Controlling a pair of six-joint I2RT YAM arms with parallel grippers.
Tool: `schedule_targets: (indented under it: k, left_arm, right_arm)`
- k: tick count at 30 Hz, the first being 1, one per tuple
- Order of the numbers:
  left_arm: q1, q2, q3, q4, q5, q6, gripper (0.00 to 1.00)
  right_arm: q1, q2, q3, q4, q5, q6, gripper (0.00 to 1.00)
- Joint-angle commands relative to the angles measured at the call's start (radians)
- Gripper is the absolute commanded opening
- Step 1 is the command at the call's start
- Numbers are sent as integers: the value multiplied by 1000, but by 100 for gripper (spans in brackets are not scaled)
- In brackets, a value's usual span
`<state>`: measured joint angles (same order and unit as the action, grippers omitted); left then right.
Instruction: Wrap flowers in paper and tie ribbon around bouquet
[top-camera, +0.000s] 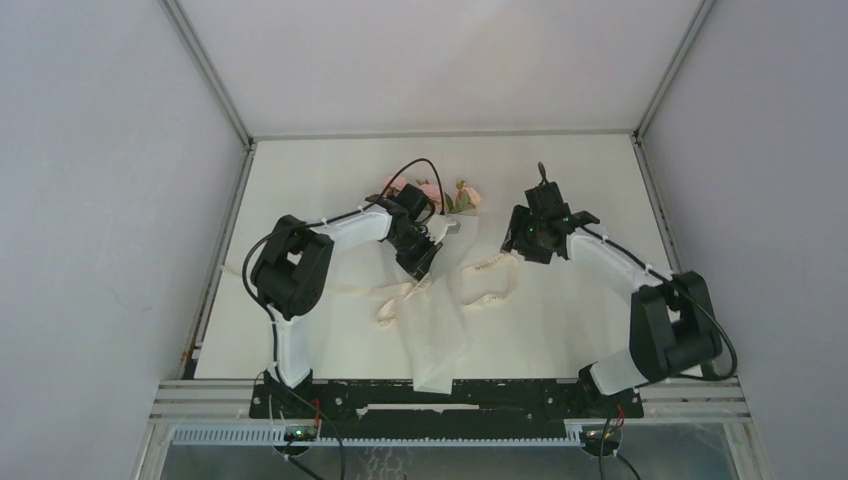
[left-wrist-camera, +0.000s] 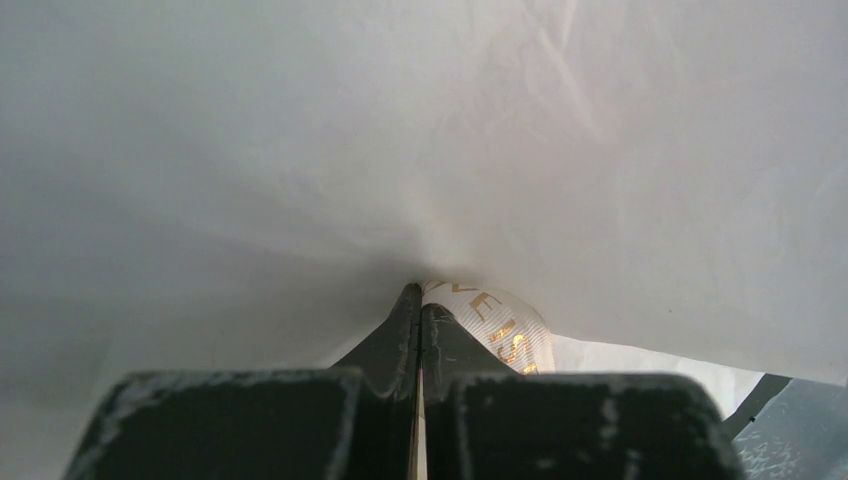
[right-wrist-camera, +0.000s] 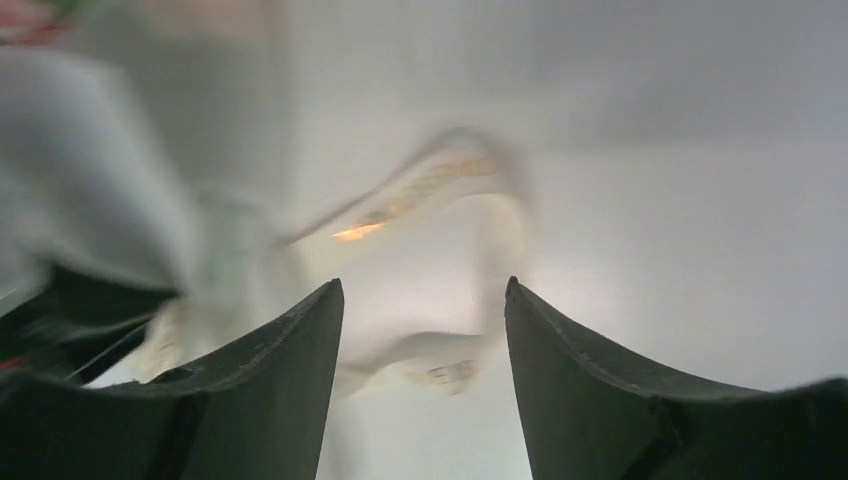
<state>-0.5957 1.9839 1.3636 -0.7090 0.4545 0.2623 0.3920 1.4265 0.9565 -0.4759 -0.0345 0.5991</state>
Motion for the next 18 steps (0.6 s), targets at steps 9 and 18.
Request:
schedule_targets:
  k: [9, 18]
  left_arm:
    - [-4, -28, -15, 42, -21, 12, 0]
    - [-4, -48, 3, 35, -43, 22, 0]
  right_arm:
    - [-48, 327, 174, -227, 48, -240, 73]
    - [-74, 384, 163, -122, 14, -204, 0]
